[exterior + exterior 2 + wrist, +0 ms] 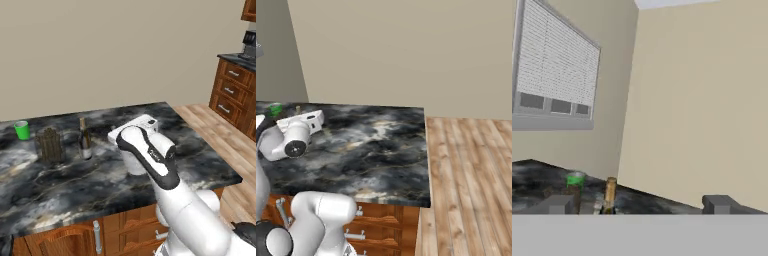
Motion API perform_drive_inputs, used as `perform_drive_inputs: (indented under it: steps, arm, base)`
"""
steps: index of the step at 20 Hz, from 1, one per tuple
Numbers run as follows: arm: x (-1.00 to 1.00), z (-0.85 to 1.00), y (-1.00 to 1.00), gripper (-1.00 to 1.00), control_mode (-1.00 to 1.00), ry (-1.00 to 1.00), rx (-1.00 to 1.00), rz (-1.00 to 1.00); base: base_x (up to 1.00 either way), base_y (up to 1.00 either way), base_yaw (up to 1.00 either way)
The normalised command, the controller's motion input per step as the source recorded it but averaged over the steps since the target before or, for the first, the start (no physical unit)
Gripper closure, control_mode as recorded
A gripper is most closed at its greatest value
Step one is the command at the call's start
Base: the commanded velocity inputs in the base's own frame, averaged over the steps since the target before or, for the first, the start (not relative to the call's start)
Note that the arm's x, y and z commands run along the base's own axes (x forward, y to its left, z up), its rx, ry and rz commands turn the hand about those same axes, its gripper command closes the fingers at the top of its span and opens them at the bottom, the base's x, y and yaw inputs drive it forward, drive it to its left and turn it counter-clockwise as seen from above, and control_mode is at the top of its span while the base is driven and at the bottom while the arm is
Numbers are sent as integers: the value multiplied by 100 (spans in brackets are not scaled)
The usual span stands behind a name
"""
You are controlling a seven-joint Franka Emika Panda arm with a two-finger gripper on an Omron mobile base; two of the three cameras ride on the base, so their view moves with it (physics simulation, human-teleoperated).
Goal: Open the cabinet directly in front. Then move the wine and the mug to the dining counter with the jar on it.
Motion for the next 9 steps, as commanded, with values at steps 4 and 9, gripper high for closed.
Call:
perform_drive_inputs:
  steps: [4, 9]
  arm:
    - [-100, 3, -100, -100, -100, 2, 2, -11]
    - [-100, 1, -100, -100, -100, -7, 18, -17]
  base:
    - [0, 0, 0]
    - [0, 0, 0]
